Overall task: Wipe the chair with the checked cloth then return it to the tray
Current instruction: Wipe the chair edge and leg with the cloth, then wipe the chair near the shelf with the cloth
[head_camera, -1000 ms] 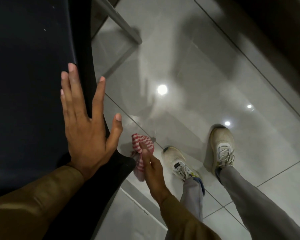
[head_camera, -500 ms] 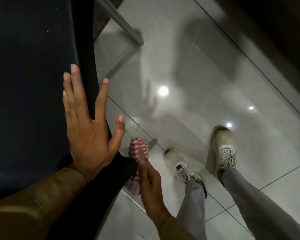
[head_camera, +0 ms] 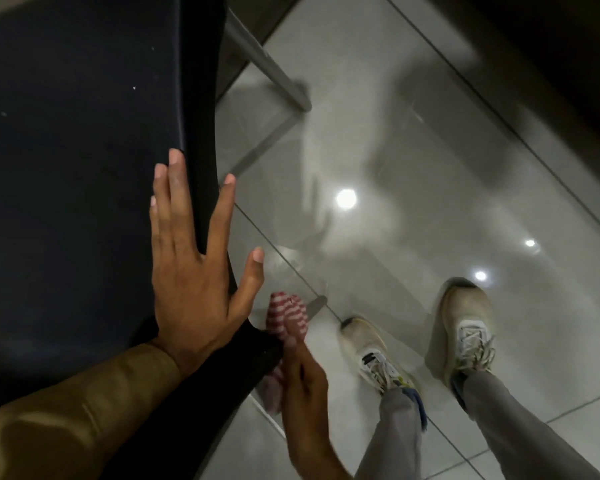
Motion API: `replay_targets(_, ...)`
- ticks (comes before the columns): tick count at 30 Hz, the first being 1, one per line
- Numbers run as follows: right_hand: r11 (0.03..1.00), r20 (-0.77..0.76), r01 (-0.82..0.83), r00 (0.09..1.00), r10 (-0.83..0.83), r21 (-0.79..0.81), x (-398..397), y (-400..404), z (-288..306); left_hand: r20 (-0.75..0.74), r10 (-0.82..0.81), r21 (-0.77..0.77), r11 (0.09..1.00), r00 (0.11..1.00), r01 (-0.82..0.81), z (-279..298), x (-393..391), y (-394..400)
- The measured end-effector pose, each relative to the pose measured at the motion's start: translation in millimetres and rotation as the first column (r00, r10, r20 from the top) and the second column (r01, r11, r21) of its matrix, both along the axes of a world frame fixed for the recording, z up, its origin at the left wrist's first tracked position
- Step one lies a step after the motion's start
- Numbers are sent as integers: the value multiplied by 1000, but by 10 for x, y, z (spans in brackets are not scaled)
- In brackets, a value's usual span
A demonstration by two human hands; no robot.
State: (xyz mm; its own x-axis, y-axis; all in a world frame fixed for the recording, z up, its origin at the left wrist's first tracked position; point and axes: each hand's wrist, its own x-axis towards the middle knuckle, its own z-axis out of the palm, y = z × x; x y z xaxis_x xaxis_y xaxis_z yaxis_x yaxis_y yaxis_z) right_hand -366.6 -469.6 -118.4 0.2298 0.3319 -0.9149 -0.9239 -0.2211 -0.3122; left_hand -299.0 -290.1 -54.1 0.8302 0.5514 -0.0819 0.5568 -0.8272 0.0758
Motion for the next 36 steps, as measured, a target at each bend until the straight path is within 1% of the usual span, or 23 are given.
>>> replay_targets(2,1000,43,11,999,-11,3,-22,5,18,-1,6,2,1000,1000,-6,7,9,-6)
replay_targets(4,999,103,-1,995,6,-40,-55,-36,-200,0,4,-10,1000,1000,-4,-3,7,-11)
replay_targets(7,994,25,-23,999,26,-104,2,-86,-747,0,-4,1,1000,1000,4,-20,-14,-3)
replay_targets(9,985,-20,-97,995,95,-139,132,-66,-1083,17,-6,0,1000,1000,6,-40,-20,5)
replay_targets(12,964,-37,-179,984,175,-196,154,-8,-1269,8,-18,18,1000,1000,18,-80,-46,25)
replay_targets(16,953,51,-258,962,269,-161,150,-104,-868,-43,-23,52,998,999,25,-147,-92,5)
replay_targets(21,953,109,-301,947,302,-19,269,-134,-191,-53,-30,74,997,998,34,-164,-138,32)
replay_targets(23,947,74,-321,945,320,10,418,-106,-79,-41,-25,34,999,999,26,-115,-145,30)
replay_targets(25,943,-31,-332,943,331,-6,594,-50,-51,-52,-21,18,1000,998,22,-60,-163,12)
replay_targets(27,953,-88,-297,953,291,-62,783,45,-106,-35,18,54,998,999,-16,9,-82,68)
replay_targets(29,965,-80,-232,972,223,-122,969,109,-170,53,97,66,993,994,-100,54,197,237)
replay_targets(31,967,-62,-143,989,133,-209,1146,213,-264,126,125,69,989,984,-134,90,597,507)
replay_targets(32,963,-44,-96,995,88,-251,1245,272,-314,135,117,63,990,984,-126,98,818,665)
replay_targets(34,952,38,-2,999,15,-307,1488,374,-398,121,98,7,995,988,-99,106,1232,967)
replay_targets(36,948,113,67,993,-33,-310,1797,515,-436,95,88,-79,994,992,-81,87,1560,1250)
